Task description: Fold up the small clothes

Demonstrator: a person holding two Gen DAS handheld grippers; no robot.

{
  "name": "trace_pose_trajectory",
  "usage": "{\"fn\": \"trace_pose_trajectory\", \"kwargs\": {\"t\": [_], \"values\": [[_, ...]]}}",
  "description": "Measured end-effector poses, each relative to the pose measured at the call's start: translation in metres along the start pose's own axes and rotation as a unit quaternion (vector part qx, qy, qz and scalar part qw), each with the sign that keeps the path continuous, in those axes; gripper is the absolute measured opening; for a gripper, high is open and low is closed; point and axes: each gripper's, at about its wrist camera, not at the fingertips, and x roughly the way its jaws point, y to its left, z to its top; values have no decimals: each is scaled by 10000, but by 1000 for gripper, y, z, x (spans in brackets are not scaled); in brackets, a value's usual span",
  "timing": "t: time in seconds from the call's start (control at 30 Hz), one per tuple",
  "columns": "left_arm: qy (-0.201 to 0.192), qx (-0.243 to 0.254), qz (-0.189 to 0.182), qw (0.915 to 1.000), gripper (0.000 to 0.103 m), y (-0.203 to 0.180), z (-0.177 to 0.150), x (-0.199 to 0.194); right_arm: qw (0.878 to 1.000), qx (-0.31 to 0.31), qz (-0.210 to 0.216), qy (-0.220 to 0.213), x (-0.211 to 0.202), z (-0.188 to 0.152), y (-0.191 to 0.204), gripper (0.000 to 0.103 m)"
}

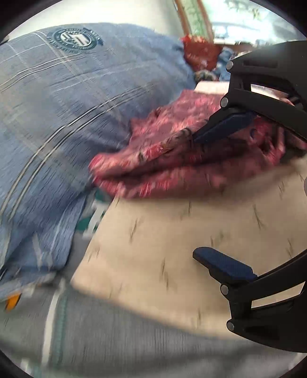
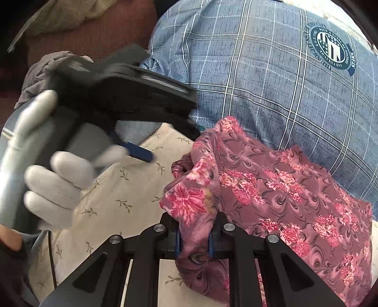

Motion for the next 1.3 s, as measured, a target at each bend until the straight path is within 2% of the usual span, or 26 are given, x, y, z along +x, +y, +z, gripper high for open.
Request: {"fn": "trace_pose_trajectory", "kwargs": {"t": [0.1, 0.2, 0.27, 0.33, 0.43, 0.5, 0.53, 0.57, 0.6, 0.67, 0.87, 1.0, 1.17, 1.3], "values": [[-36, -90, -128, 9999, 89, -6, 8, 15, 9999, 68, 121, -16, -1, -3, -3, 15], [174, -159, -256, 9994, 89, -14, 22, 25, 9996, 142, 259, 11, -1, -5, -8, 15], [281, -289, -433, 9982, 89, -21, 29, 24, 9992, 185, 344, 28, 1, -6, -10, 15], [229, -194, -547, 9981, 89, -32, 32, 18, 9986, 285, 436, 13, -3, -10, -11, 14], [370, 210, -75, 9991, 90, -49, 34, 27, 9977, 416, 543, -22, -5, -14, -15, 14], [739, 215, 298, 9966, 88, -48, 34, 46, 9965, 536, 640, -20, -4, -16, -19, 14], [867, 173, 348, 9955, 82, -47, 33, 53, 9960, 589, 675, -28, -4, -17, -20, 13], [914, 204, 457, 9946, 59, -49, 30, 58, 9955, 640, 704, -48, -5, -18, -21, 13], [887, 289, 563, 9940, 31, -53, 29, 58, 9946, 722, 745, -86, -7, -19, -23, 12], [862, 452, 660, 9931, 17, -65, 23, 55, 9929, 852, 817, -160, -11, -20, -28, 10], [438, 730, 351, 9958, 14, -126, 12, 27, 9840, 1366, 980, -590, -41, -28, -58, 9], [265, 1243, 442, 9909, 14, -193, -5, 27, 9749, 1752, 938, -999, -74, -37, -84, 9], [191, 1697, 538, 9838, 14, -274, -33, 64, 9546, 2478, 892, -1394, -113, -69, -133, 9], [362, 1866, 628, 9798, 13, -313, -50, 106, 9283, 3235, 947, -1570, -128, -102, -182, 9]]}}
